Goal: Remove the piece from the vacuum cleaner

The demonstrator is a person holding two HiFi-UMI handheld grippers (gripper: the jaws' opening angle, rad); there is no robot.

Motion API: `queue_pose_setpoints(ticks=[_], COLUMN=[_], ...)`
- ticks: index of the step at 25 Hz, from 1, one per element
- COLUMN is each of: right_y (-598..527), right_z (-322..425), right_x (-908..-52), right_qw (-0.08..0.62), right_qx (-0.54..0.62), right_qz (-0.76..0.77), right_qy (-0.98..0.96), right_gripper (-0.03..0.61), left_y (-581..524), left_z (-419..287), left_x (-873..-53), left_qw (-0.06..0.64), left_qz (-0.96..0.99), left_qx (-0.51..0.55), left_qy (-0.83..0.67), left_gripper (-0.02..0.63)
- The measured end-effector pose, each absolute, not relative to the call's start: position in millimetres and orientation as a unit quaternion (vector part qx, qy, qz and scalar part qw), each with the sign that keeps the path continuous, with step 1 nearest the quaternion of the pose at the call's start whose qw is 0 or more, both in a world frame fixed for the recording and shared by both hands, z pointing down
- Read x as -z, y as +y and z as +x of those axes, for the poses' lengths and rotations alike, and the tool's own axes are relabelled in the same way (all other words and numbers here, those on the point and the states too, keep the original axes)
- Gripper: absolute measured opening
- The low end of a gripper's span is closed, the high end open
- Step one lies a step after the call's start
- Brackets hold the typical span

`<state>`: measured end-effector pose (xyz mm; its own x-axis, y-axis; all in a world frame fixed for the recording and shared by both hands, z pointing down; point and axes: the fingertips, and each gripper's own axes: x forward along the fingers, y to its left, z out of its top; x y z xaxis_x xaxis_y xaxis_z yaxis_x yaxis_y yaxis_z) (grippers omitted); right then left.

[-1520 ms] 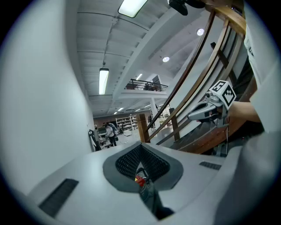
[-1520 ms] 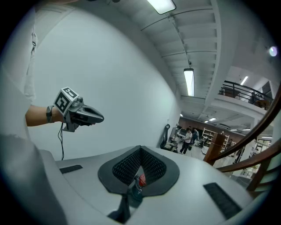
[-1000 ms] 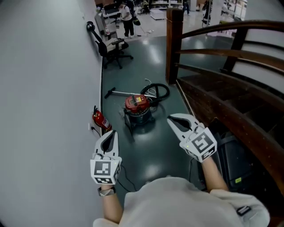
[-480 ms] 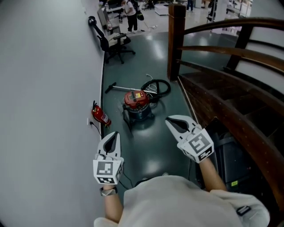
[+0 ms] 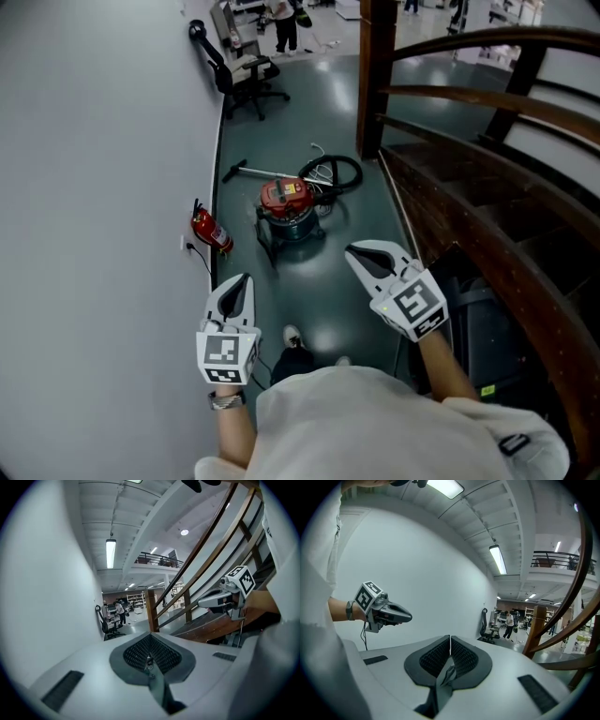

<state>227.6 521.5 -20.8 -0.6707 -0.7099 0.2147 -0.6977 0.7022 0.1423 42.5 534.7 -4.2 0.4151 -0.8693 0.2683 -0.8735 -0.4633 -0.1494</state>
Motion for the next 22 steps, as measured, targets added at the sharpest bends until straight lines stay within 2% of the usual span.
queue_pose_setpoints(ticks=[7,22], right_y=[489.5,316.1], right_z=[212.9,141.1], right_x=[2.5,-17.0], right_qw=[0.152,0.224], right_qx=[0.02,0.057], right_qz=[0.382,0.39], right_qy=[-0.912,-0.891], right_gripper=[0.031,0.031], left_y=[494.8,317.1], left_z=[35.0,-40.0], left_x=[-13.6,-34.1], left_qw=[-0.043,-0.049], left_qz=[0.83,0.831], left_qx=[-0.227,-0.25], left_qy=[-0.508,-0.494], left_gripper=[-0.002,-0.002])
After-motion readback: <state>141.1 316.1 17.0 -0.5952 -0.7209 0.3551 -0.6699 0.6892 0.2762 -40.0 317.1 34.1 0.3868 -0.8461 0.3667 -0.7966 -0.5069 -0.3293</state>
